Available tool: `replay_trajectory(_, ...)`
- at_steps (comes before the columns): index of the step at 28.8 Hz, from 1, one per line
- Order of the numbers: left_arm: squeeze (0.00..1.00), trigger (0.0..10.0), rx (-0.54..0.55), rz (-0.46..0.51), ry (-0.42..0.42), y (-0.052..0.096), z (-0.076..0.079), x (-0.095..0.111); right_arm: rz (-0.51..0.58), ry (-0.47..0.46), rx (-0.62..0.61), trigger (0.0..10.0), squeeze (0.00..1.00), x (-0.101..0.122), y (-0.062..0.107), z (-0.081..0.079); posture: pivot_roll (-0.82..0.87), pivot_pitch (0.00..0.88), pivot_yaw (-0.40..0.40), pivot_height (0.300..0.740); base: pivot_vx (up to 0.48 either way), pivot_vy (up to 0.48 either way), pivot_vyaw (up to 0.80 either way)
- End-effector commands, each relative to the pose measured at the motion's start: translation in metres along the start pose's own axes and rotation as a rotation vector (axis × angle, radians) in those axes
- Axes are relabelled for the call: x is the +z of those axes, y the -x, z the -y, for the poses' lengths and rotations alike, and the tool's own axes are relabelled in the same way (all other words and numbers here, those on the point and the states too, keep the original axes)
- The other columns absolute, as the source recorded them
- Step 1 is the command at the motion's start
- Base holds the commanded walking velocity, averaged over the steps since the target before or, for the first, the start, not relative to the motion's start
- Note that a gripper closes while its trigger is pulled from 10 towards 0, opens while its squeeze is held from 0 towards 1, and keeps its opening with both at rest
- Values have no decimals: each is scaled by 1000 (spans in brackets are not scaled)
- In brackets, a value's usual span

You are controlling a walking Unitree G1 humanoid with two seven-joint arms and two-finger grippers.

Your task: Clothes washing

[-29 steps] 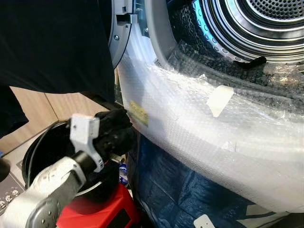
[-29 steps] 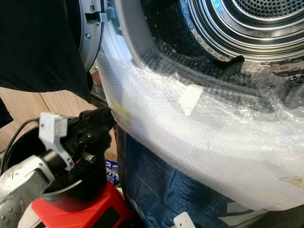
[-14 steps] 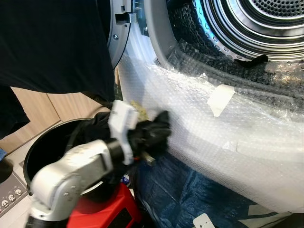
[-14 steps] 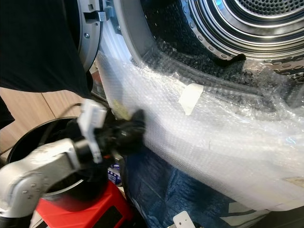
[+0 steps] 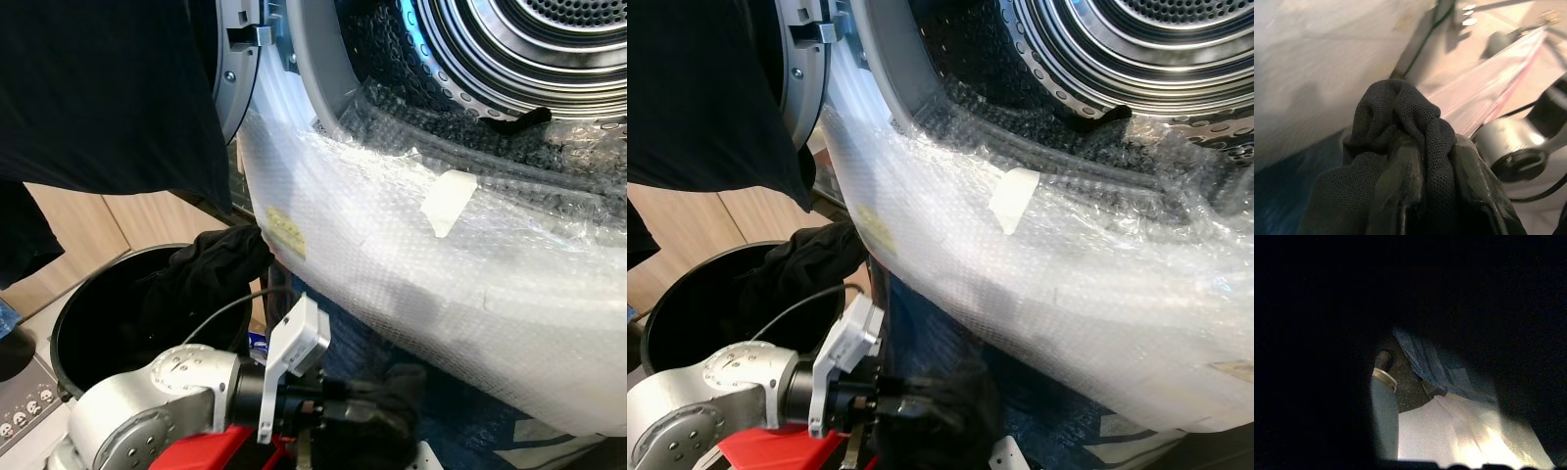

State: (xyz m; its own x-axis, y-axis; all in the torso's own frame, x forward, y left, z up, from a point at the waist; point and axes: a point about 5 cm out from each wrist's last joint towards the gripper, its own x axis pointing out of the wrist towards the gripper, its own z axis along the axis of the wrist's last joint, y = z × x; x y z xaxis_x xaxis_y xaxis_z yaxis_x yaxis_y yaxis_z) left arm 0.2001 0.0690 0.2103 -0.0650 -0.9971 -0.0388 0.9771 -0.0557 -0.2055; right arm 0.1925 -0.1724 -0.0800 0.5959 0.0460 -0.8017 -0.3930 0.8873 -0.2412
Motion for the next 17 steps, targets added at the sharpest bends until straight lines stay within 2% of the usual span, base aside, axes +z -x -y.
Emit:
replay_trajectory(1, 0, 0, -17, 18, -49, 3, 5, 6, -12, -14, -4, 10000, 0, -4, 1, 1, 132, 134, 0, 740, 0, 0, 0)
replay_trajectory(4, 0, 0, 53, -3, -47, 14, 1, -4, -9, -13, -6, 10000, 0, -5, 1, 2, 138, 134, -3, 740, 0, 0, 0)
replay_trajectory(6, 0, 0, 62, -5, -46, 15, 0, -5, -8, -12, -6, 10000, 0, -6, 1, 2, 138, 134, -3, 740, 0, 0, 0)
replay_trajectory(7, 0, 0, 123, -6, -39, 22, -2, -8, 4, 0, 1, 10000, 0, -6, 2, 3, 141, 128, -9, 740, 0, 0, 0)
replay_trajectory(11, 0, 0, 211, 8, 2, 35, -6, -15, 43, 39, 123, 10000, 0, -5, 4, -2, 137, 117, -13, 740, 0, 0, 0)
replay_trajectory(14, 0, 0, 291, -14, 32, 46, -14, -32, 76, 83, 271, 10000, 0, -7, 7, -11, 132, 108, -19, 740, 0, 0, 0)
replay_trajectory(17, 0, 0, 321, -36, 44, 50, -16, -41, 100, 110, 331, 10000, 0, -7, 9, -13, 131, 104, -24, 740, 0, 0, 0)
